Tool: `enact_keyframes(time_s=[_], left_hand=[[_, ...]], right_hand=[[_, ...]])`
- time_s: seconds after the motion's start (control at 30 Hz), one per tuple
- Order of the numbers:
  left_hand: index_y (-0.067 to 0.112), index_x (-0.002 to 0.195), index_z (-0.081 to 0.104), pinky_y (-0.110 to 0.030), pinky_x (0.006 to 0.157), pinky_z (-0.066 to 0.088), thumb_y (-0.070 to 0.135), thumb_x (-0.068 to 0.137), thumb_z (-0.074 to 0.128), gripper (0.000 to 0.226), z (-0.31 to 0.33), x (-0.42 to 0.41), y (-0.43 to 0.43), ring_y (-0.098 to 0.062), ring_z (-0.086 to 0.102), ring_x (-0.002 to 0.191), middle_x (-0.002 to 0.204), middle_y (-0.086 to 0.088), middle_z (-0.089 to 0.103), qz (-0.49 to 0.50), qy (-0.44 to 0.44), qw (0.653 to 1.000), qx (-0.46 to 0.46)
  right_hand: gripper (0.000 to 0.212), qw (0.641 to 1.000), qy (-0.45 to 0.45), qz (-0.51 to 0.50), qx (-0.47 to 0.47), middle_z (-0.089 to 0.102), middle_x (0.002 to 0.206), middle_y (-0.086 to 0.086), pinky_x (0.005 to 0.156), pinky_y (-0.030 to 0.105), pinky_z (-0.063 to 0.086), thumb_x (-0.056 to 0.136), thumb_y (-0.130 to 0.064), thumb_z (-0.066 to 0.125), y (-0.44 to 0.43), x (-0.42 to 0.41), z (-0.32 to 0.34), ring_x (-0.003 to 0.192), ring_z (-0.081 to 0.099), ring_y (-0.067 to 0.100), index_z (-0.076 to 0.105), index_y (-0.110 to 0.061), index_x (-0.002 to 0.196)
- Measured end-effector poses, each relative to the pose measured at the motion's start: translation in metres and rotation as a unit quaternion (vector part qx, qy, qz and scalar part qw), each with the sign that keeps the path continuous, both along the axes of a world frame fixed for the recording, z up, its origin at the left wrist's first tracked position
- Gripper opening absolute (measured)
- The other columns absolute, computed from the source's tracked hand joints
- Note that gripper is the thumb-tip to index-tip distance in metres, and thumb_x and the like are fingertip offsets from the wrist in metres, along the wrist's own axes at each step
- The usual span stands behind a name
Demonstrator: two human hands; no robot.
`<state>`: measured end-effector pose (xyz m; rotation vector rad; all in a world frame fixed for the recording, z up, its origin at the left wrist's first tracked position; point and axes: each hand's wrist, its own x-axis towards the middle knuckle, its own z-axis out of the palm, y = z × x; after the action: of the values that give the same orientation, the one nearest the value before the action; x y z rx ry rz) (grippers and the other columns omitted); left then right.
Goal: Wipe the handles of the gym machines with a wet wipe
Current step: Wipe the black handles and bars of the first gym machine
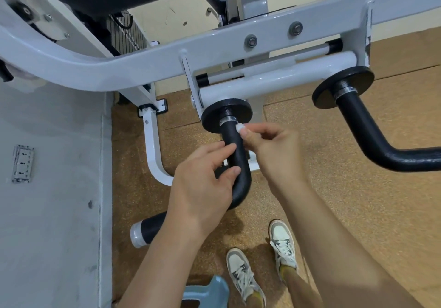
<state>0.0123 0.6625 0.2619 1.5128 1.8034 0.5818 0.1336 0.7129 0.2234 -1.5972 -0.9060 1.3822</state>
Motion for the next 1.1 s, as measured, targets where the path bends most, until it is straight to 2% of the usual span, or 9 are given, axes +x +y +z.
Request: enact_keyframes(time_s=[0.13,0.27,0.43,0.53,0.6,0.67,0.8,0.9,1.1], left_hand=[[0.025,0.126,0.062,-0.029,0.103,0.044,0.017,0.084,0.069,0.042,0.0,0.001,-0.003,0.0,0.052,0.118,0.129,0.014,0.058,-0.004,0.012,1.0,0.017],[0.026,0.124,0.062,-0.033,0.104,0.044,0.017,0.084,0.069,0.042,0.001,0.001,-0.003,-0.003,0.052,0.12,0.131,0.01,0.059,-0.001,0.019,1.0,0.012],[0.036,0.128,0.058,-0.018,0.101,0.035,0.029,0.086,0.066,0.043,0.012,-0.007,-0.006,0.005,0.046,0.118,0.13,0.024,0.054,-0.053,0.07,0.996,-0.016],[0.038,0.123,0.061,-0.022,0.097,0.04,0.034,0.083,0.068,0.04,0.016,-0.015,-0.012,0.002,0.047,0.114,0.122,0.025,0.059,-0.083,0.082,0.993,-0.026],[0.035,0.121,0.064,-0.032,0.094,0.047,0.03,0.083,0.068,0.038,0.014,-0.016,-0.017,-0.001,0.053,0.108,0.117,0.024,0.061,-0.078,0.058,0.995,-0.018],[0.034,0.12,0.065,-0.033,0.091,0.049,0.029,0.083,0.069,0.038,0.012,-0.014,-0.018,-0.002,0.055,0.103,0.115,0.023,0.061,-0.074,0.052,0.996,-0.012],[0.037,0.117,0.066,-0.024,0.088,0.045,0.034,0.082,0.069,0.035,0.013,-0.021,-0.019,-0.003,0.051,0.101,0.112,0.024,0.062,-0.09,0.062,0.994,-0.013],[0.045,0.112,0.064,-0.014,0.081,0.034,0.041,0.08,0.067,0.032,0.017,-0.034,-0.023,0.001,0.042,0.099,0.105,0.031,0.058,-0.11,0.109,0.988,-0.007],[0.048,0.1,0.068,-0.025,0.073,0.04,0.035,0.081,0.067,0.023,0.015,-0.044,-0.032,-0.001,0.054,0.089,0.088,0.028,0.064,-0.107,0.069,0.992,-0.008]], right_hand=[[0.006,0.999,0.004,-0.033,0.006,0.073,0.078,0.006,0.082,0.049,0.055,0.08,-0.016,0.073,0.003,-0.008,-0.002,0.082,0.07,0.024,0.074,-0.02,0.075],[0.022,1.0,0.007,0.01,0.02,0.071,0.068,0.0,0.074,0.042,0.059,0.08,-0.003,0.072,-0.034,0.011,0.008,0.071,0.07,0.022,0.073,-0.022,0.069],[0.026,0.998,-0.037,-0.014,0.04,0.07,0.071,-0.007,0.076,0.042,0.058,0.081,-0.006,0.071,-0.017,-0.001,-0.003,0.076,0.069,0.017,0.069,-0.028,0.068],[0.026,0.998,-0.03,0.013,0.054,0.066,0.067,-0.012,0.064,0.025,0.058,0.081,0.0,0.07,-0.033,0.007,0.004,0.067,0.064,0.004,0.07,-0.023,0.069],[0.025,0.997,-0.015,0.04,0.059,0.068,0.071,-0.001,0.059,0.02,0.056,0.081,0.003,0.069,-0.046,0.014,0.01,0.064,0.063,0.007,0.071,-0.02,0.069],[0.026,0.998,-0.017,0.019,0.05,0.069,0.073,0.003,0.06,0.024,0.058,0.081,0.001,0.069,-0.045,0.012,0.008,0.067,0.066,0.009,0.071,-0.022,0.069],[0.024,0.998,-0.012,-0.06,0.033,0.071,0.074,-0.003,0.075,0.046,0.058,0.083,-0.002,0.068,-0.051,-0.003,0.0,0.076,0.068,0.018,0.072,-0.023,0.072],[0.022,0.997,-0.03,-0.054,0.04,0.069,0.073,-0.002,0.072,0.052,0.055,0.083,-0.002,0.068,-0.08,0.001,0.005,0.071,0.065,0.022,0.071,-0.021,0.073],[0.019,0.984,-0.031,-0.174,0.021,0.068,0.072,-0.012,0.076,0.051,0.055,0.083,-0.003,0.065,-0.086,-0.023,-0.004,0.075,0.066,0.015,0.067,-0.021,0.075]])
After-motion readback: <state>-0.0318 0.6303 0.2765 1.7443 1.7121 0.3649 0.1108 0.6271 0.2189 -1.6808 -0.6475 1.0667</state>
